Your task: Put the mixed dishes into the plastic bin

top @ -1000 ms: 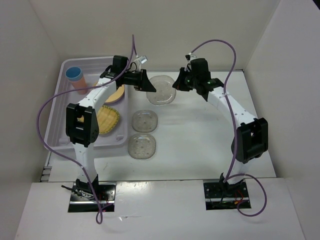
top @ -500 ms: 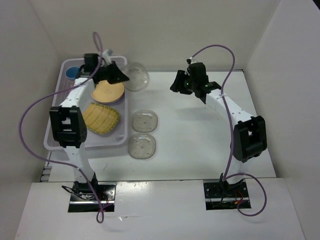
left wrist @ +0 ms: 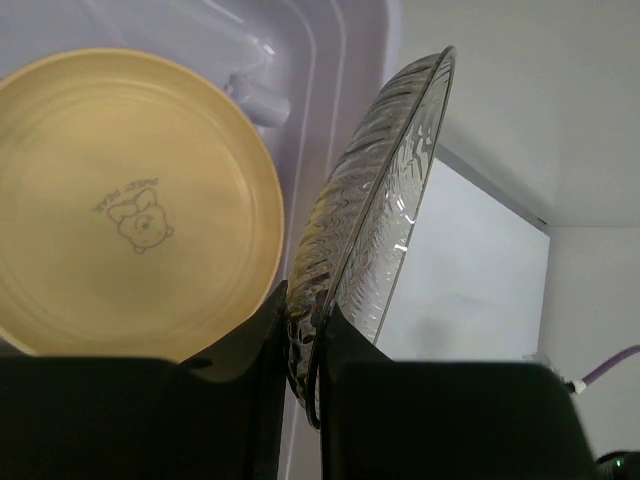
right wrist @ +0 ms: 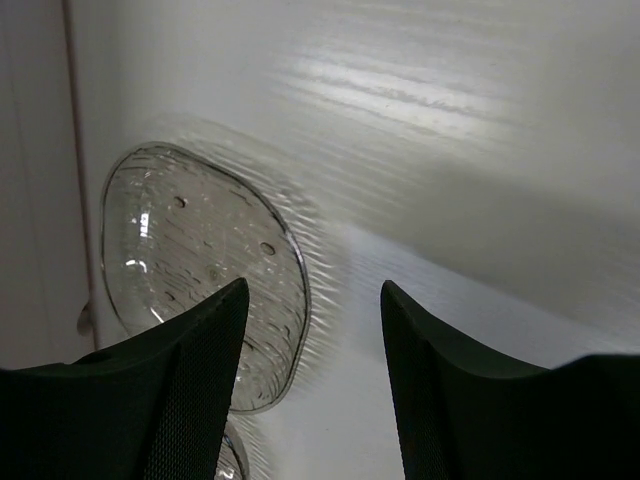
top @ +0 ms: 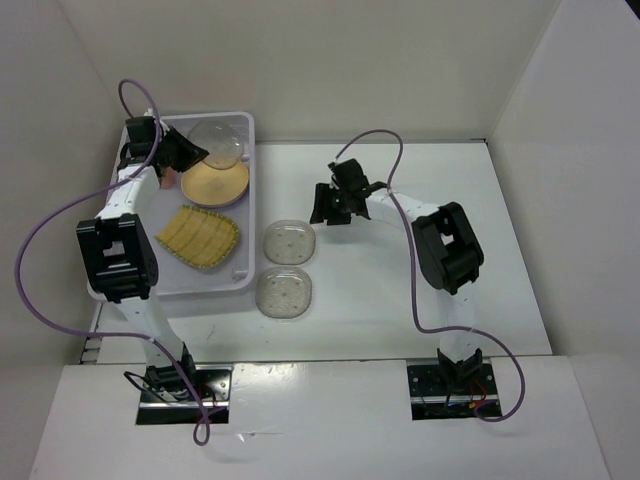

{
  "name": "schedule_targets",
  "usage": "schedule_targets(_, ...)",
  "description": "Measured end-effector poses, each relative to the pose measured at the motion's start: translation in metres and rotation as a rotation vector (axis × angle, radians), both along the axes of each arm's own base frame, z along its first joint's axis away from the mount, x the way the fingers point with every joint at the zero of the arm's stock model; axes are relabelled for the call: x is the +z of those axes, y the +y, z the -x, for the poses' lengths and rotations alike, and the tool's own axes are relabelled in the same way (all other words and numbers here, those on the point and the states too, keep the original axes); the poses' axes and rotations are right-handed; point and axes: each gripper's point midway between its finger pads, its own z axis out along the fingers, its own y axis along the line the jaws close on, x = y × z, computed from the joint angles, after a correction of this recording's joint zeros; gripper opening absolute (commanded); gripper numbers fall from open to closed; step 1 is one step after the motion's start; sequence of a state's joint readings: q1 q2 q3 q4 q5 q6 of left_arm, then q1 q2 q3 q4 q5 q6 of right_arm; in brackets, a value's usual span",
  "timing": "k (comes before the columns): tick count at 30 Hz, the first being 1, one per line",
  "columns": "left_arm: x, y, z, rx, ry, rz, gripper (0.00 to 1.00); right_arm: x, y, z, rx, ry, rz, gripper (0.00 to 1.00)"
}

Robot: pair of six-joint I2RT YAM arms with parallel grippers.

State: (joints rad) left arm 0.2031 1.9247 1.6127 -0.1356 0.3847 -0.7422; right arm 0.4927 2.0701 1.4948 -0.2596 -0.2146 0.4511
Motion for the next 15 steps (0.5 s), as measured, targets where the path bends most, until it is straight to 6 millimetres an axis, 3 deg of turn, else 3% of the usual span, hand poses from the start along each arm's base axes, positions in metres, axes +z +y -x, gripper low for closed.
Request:
schedule_targets(9,-0.07,0.033,0.022,0.177,0.159,0.046,0.0,-0.002,0.021,0.014,0.06,0.016,-0.03,0.6)
schedule_targets(15,-0.074,0.041,0.02,0.221,0.163,0.08,0.03,-0.005,0.023,0.016,0.063,0.025,-0.031,0.57)
